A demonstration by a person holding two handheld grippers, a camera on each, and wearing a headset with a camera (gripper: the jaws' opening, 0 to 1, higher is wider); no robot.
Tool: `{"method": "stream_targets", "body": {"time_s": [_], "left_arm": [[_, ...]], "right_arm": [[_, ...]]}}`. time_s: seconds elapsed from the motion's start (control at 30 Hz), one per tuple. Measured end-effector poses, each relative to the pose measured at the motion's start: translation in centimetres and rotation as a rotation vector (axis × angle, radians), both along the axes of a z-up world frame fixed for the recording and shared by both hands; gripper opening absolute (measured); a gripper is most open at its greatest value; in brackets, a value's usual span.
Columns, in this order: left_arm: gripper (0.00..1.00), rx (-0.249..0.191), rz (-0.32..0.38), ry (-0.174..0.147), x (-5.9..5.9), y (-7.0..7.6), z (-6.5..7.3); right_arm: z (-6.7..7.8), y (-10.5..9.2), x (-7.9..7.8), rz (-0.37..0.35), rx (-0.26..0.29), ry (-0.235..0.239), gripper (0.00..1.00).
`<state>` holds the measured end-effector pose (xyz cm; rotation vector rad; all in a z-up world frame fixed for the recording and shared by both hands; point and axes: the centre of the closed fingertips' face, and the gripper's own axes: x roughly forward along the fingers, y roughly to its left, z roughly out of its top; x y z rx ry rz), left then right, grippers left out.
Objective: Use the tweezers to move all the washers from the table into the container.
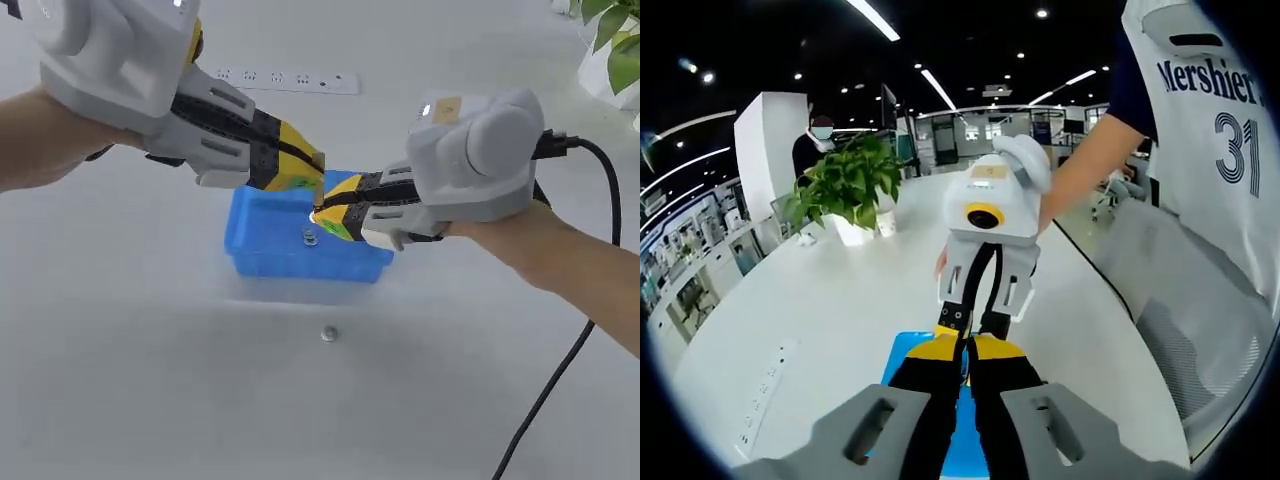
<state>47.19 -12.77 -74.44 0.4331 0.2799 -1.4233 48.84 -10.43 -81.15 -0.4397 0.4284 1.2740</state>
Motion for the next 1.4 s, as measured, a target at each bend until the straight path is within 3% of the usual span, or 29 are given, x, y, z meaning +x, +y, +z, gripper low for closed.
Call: {"method": "stream_targets", "body": {"time_s": [0.47,0.83,1.2,1.4], "left_arm": [[0.06,0.013,0.002,0.037,0.6,0.0,-2.2],[0.06,0.009,0.001,0.049,0.7,-0.2,-2.6],[0.06,0.008,-0.002,0.044,0.4,-0.1,-2.2],[0.06,-0.005,-0.009,0.036,0.1,-0.2,-1.2]], "right_arm": [[-2.2,0.0,0.4,0.026,-0.025,0.035,0.10],[-2.7,-0.3,0.5,0.023,-0.027,0.051,0.11],[-2.3,-0.1,0.4,0.022,-0.021,0.048,0.13],[-1.0,0.4,0.1,0.040,0.006,0.021,0.13]]}}
